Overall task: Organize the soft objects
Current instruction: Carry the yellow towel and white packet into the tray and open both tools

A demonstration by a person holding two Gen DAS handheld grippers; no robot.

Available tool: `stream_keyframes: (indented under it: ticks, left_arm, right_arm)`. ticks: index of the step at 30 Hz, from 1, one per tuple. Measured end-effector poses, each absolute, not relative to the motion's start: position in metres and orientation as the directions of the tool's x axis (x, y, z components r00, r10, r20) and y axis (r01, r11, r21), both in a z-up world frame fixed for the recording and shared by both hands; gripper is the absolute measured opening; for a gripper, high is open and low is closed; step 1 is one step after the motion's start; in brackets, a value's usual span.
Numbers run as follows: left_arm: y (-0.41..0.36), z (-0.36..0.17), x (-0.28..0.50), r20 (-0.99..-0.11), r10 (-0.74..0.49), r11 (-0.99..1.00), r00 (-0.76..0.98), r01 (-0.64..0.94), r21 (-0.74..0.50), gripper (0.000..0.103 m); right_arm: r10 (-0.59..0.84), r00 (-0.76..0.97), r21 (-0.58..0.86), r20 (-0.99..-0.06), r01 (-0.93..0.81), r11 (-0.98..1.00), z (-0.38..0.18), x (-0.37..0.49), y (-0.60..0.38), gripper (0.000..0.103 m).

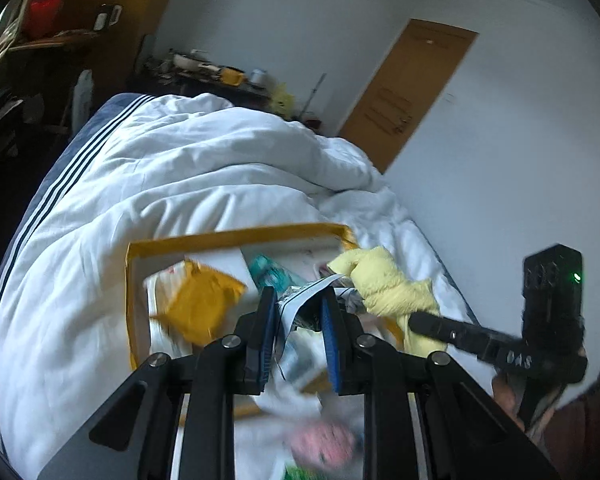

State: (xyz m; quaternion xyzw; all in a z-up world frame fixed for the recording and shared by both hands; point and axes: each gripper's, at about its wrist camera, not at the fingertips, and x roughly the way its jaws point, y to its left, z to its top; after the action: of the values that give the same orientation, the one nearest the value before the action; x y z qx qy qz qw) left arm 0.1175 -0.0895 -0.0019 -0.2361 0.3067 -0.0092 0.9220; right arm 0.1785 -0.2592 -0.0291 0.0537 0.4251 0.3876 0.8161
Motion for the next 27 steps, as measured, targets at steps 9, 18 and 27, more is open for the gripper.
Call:
stream_keyframes:
  ticks: [9, 18, 27]
  left_arm:
    - [-0.074, -0.043, 0.168, -0.591, -0.18, 0.806, 0.786, -0.226, -0.547, 0.021]
    - [-0.091, -0.071, 0.187, -0.647, -0.175, 0.785, 0.742, -0.291, -0.547, 0.021]
    - [-0.087, -0.073, 0.182, -0.651, -0.145, 0.76, 0.745, -0.338, -0.555, 0.057]
  right_arm:
    - [0.638, 0.362, 0.369, -0.68, -0.583, 0.724, -0.056, 0.198, -0.23, 0.024]
    - [0.616, 0.348, 0.403, -0.706, -0.518, 0.754, -0.081, 0.223, -0.235, 0.027]
    - [0.657, 0.367, 0.445, -0.658, -0.514, 0.733, -0.073, 0.219, -0.251, 0.063]
